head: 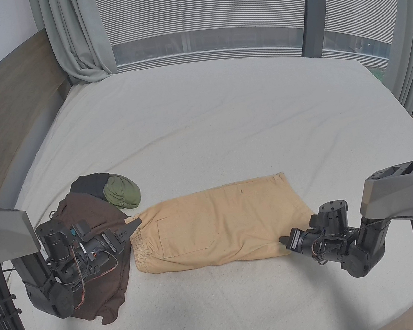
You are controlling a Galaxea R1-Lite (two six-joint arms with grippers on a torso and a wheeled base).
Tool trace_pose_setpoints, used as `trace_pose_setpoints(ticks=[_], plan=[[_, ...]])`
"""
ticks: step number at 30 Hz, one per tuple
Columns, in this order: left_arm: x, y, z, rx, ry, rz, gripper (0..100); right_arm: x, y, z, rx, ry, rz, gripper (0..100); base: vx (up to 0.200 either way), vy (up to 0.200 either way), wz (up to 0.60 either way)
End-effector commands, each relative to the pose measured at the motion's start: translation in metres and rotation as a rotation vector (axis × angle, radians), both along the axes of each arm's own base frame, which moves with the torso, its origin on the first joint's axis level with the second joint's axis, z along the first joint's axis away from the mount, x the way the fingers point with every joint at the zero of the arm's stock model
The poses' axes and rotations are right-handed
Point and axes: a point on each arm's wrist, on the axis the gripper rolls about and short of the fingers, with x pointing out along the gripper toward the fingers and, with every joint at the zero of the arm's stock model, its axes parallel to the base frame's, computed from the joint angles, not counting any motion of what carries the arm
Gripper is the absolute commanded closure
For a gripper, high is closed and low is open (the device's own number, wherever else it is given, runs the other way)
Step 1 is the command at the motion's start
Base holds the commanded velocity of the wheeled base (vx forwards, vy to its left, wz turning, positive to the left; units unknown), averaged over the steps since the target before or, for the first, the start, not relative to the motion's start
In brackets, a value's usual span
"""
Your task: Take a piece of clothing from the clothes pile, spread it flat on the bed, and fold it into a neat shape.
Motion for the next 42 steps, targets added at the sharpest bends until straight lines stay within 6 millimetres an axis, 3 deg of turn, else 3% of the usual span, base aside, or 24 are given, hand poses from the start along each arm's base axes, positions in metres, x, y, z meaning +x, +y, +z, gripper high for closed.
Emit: trace_pose_setpoints(ticks=[1, 14, 21, 22, 29, 36, 42], plan=[[0.002, -0.001, -0.002, -0.020, 0.013, 0.002, 0, -0.014, -0.006, 0.004, -0.012, 0.027, -0.001, 100, 0.000, 0.000, 0.00], [0.004, -0.002, -0.003, -0.064, 0.026, -0.055, 0, -0.043, -0.015, 0.001, -0.034, 0.077, 0.001, 100, 0.000, 0.000, 0.00], [0.003, -0.001, -0.005, -0.072, 0.040, -0.098, 0, -0.049, -0.019, -0.004, -0.029, 0.063, -0.003, 100, 0.000, 0.000, 0.00], [0.003, -0.001, -0.006, -0.075, 0.043, -0.099, 0, -0.049, -0.020, -0.006, -0.027, 0.061, -0.009, 0, 0.000, 0.000, 0.00], [0.000, -0.002, -0.011, -0.075, 0.072, -0.101, 0, -0.051, -0.020, -0.008, -0.047, 0.057, -0.033, 0, 0.000, 0.000, 0.00], [0.005, -0.004, -0.025, -0.076, 0.107, -0.090, 0, -0.095, -0.020, -0.003, -0.118, 0.136, 0.094, 0, 0.000, 0.000, 0.00], [0.010, -0.004, -0.037, -0.072, 0.131, -0.064, 0, -0.114, -0.012, 0.012, -0.090, 0.058, 0.160, 0, 0.000, 0.000, 0.00]])
